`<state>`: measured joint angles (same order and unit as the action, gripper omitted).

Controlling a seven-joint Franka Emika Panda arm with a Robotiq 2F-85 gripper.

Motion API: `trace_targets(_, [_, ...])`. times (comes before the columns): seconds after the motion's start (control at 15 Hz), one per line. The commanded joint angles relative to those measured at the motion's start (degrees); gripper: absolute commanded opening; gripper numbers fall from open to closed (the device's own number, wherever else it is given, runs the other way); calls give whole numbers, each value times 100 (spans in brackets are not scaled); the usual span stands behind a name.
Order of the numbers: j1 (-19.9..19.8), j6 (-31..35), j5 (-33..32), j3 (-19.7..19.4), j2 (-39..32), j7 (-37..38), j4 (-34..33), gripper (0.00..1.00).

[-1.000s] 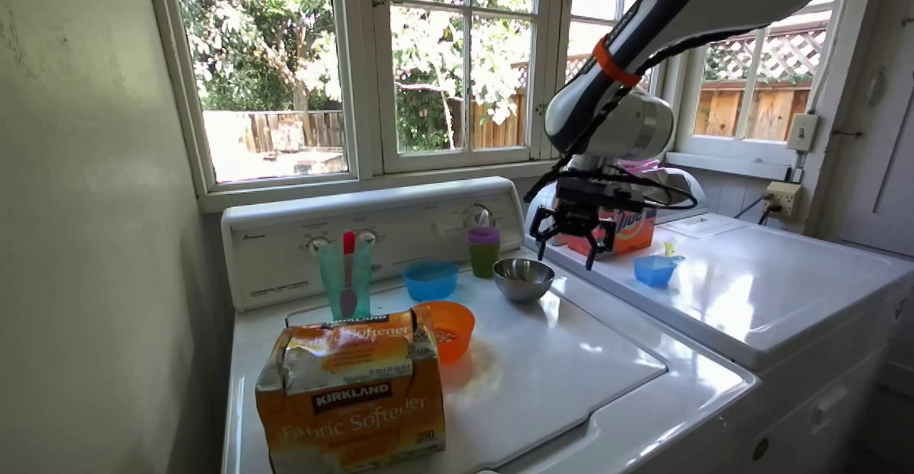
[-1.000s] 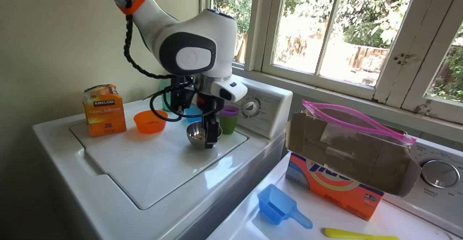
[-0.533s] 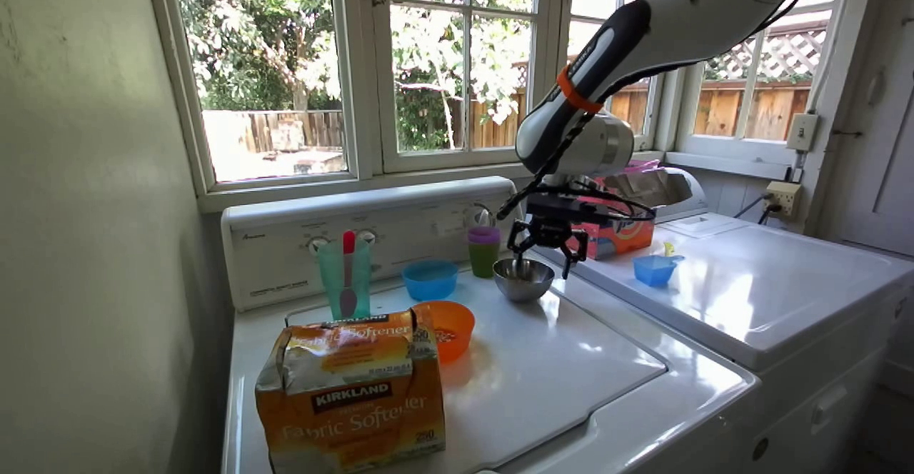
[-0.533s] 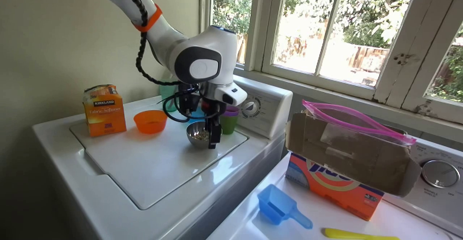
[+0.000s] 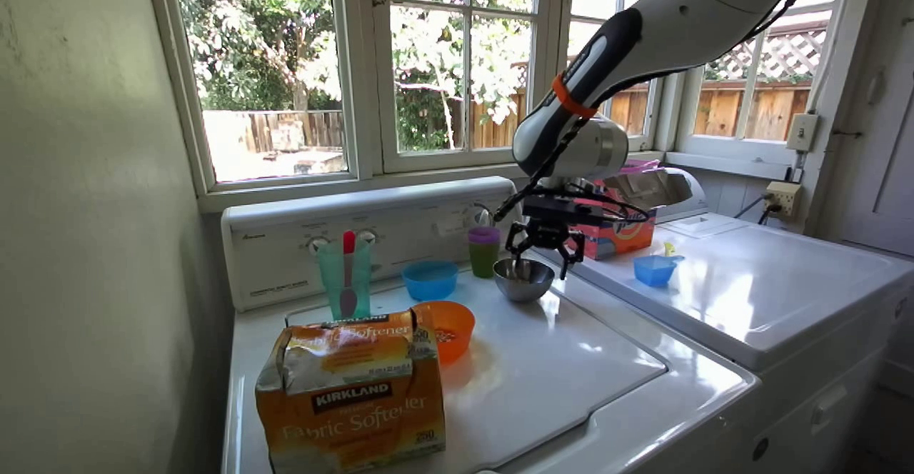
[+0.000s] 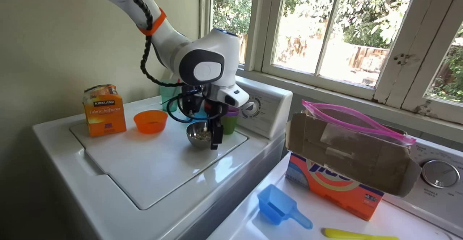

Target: Pour the contents in the silver bowl into the orange bowl

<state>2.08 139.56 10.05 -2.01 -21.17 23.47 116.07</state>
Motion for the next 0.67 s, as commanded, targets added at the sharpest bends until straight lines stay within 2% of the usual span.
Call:
trace_targets(0.0, [-19,-324,3,16,200,-180,230,97])
trace_targets(0.07, [-20,-347,-1,16,245,-215,295,91])
trace_targets(0.2, [-50,-350,19,13,325,-310,418,85])
trace_targets(0.27, [-62,-317,25,9,357,-345,474,74])
trace_targets(0.4, [-83,-242,32,7,433,-416,572,81])
trace_targets(0.6, [-96,-206,18,1,546,-460,652,82])
